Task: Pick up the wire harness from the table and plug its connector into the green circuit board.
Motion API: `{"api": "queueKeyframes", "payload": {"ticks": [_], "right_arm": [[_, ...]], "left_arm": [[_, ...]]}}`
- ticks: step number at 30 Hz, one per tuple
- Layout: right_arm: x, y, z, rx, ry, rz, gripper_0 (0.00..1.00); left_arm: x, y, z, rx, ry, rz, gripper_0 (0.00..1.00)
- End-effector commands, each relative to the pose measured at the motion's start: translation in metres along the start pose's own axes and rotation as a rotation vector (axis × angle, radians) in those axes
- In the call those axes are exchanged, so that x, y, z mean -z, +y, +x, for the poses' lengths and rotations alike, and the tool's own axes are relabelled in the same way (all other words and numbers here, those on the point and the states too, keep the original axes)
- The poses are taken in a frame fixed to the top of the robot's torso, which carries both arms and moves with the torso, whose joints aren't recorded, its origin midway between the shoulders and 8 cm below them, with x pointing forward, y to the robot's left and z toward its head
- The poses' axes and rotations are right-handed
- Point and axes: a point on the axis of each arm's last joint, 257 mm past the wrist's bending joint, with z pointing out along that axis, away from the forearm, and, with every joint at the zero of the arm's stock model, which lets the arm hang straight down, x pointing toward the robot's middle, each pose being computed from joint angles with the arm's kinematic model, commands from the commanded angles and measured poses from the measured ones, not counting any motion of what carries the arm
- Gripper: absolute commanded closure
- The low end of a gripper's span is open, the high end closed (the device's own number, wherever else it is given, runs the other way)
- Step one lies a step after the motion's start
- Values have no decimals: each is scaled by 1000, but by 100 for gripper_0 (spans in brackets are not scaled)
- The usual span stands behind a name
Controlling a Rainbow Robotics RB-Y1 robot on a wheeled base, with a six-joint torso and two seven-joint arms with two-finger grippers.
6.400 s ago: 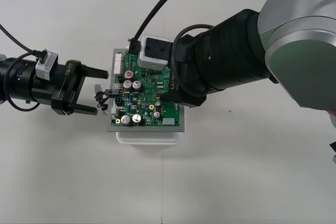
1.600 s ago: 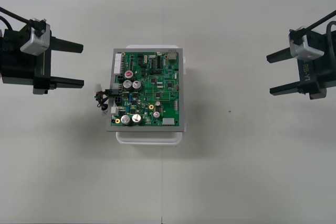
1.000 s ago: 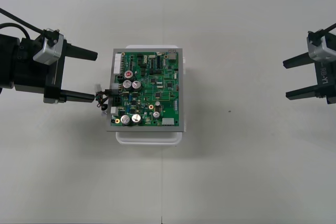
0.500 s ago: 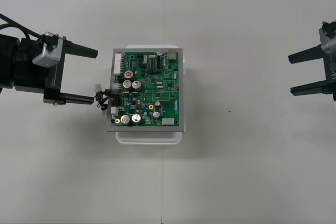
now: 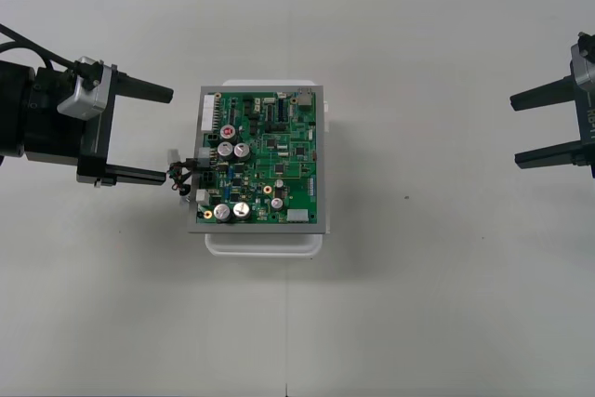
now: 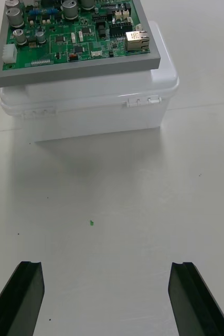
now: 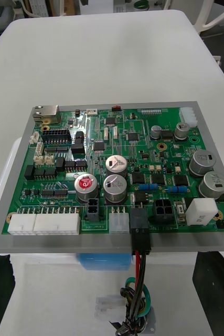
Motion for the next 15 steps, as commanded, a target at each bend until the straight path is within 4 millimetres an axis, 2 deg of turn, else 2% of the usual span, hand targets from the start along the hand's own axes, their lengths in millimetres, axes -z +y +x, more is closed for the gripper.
{"api": "queueKeyframes", "payload": {"ticks": [1,15], "right_arm": [[8,-1,-12,-15,-6,27,31],[3,2,-12,-25,16,25,31]], "left_arm": [[6,-9,2,-53,28,45,0],[6,-9,2,-53,28,45,0]]}}
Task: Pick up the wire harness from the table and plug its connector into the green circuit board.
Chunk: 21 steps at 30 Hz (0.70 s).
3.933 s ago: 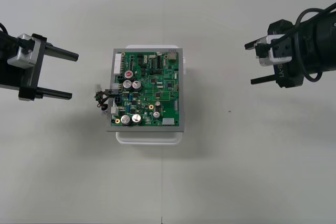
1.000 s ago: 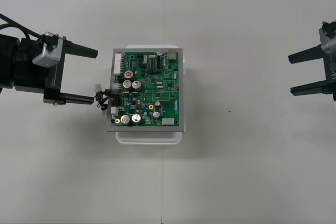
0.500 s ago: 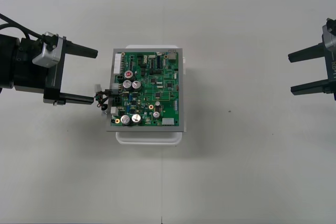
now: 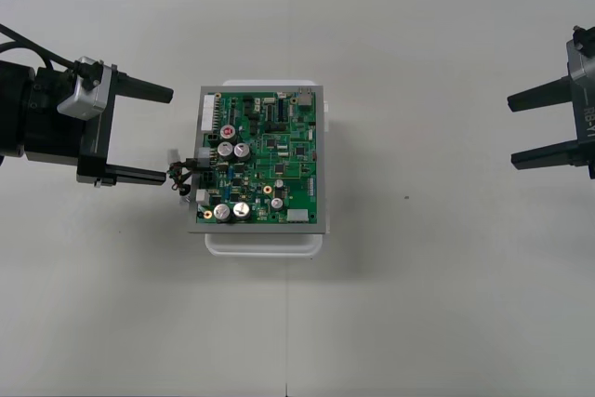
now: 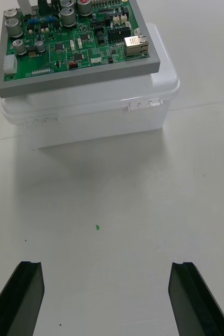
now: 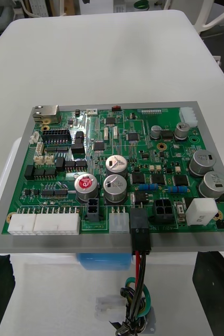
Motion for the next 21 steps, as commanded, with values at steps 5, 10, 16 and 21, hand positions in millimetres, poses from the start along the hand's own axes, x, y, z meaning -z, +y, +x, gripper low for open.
{"api": "queueKeyframes", "payload": {"ticks": [5,10,16,21], "right_arm": [[3,-1,-5,54,19,28,31],[1,2,-8,90,13,23,31],[-2,1,-6,178,18,29,31],[-3,0,-6,184,16,33,31]], "left_arm": [[6,-9,2,-53,28,45,0],[6,-9,2,-53,28,45,0],[6,-9,2,-53,28,45,0],[6,-9,2,-53,28,45,0]]}}
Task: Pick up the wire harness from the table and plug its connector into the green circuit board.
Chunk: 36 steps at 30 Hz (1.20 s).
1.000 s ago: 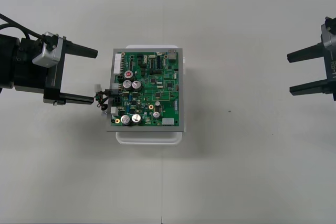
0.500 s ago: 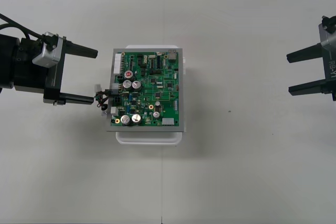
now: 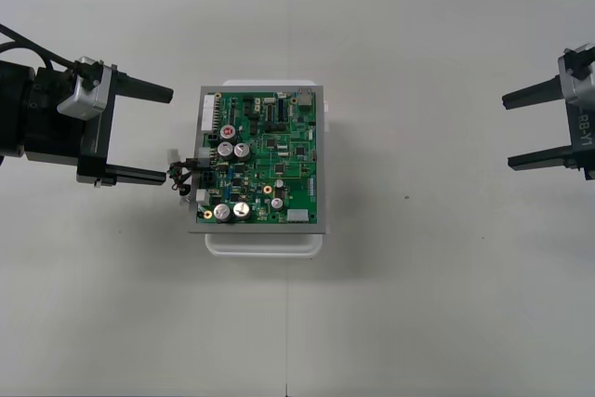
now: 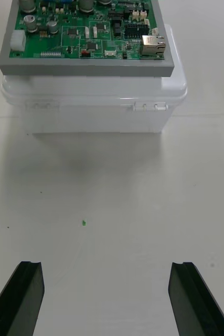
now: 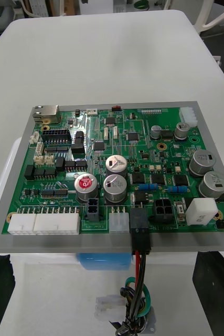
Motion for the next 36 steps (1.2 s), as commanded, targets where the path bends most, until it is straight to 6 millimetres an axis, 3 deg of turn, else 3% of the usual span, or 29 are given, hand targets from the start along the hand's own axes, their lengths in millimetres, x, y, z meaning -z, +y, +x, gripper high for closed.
{"api": "queueKeyframes", "payload": {"ticks": [1,36], "right_arm": [[1,0,-7,16,-10,16,31],[-2,0,-7,1,-20,16,31]], "left_arm": [[6,-9,2,-53,28,45,0],[6,-9,2,-53,28,45,0]]}}
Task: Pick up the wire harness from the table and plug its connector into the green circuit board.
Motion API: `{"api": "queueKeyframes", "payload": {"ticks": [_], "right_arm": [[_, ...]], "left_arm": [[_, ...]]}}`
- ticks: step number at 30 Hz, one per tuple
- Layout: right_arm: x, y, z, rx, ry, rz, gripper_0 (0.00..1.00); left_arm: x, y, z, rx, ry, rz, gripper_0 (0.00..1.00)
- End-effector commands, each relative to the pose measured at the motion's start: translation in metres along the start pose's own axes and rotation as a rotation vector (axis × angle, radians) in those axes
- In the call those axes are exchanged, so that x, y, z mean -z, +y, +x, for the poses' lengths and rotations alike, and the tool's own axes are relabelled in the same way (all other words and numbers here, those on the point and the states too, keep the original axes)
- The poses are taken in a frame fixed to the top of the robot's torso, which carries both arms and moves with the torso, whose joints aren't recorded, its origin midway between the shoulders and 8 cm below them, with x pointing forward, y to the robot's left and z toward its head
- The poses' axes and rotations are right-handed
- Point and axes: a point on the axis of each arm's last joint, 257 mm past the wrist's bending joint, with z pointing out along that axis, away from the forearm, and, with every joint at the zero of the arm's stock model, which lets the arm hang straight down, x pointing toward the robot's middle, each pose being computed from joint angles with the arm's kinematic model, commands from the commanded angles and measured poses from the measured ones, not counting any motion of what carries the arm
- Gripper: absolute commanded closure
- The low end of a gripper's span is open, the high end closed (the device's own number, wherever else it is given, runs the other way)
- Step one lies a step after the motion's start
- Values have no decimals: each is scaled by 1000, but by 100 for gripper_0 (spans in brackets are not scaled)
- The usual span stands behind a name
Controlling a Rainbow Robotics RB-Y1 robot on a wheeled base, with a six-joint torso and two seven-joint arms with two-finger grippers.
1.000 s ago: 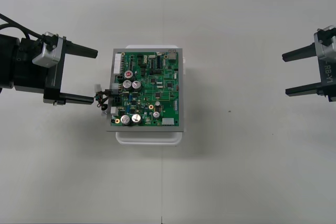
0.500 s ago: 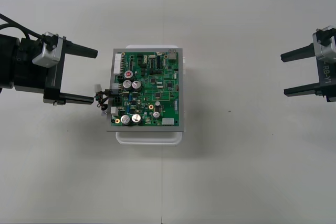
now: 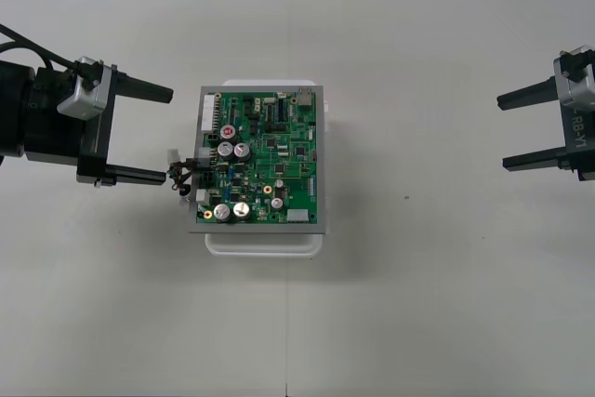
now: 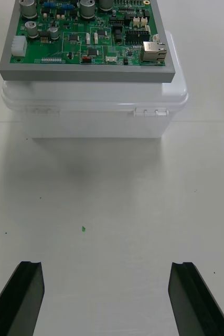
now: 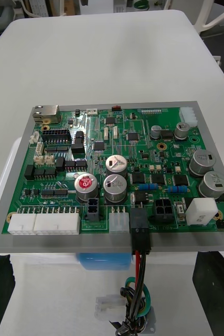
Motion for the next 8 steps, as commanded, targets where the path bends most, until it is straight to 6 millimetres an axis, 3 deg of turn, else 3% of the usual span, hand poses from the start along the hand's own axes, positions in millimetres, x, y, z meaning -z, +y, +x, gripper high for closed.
{"api": "queueKeyframes", "payload": {"ticks": [1,8], "right_arm": [[2,0,-4,3,-1,15,31],[2,0,-4,3,-1,15,31]], "left_arm": [[6,-9,2,-53,28,45,0],[6,-9,2,-53,28,45,0]]}}
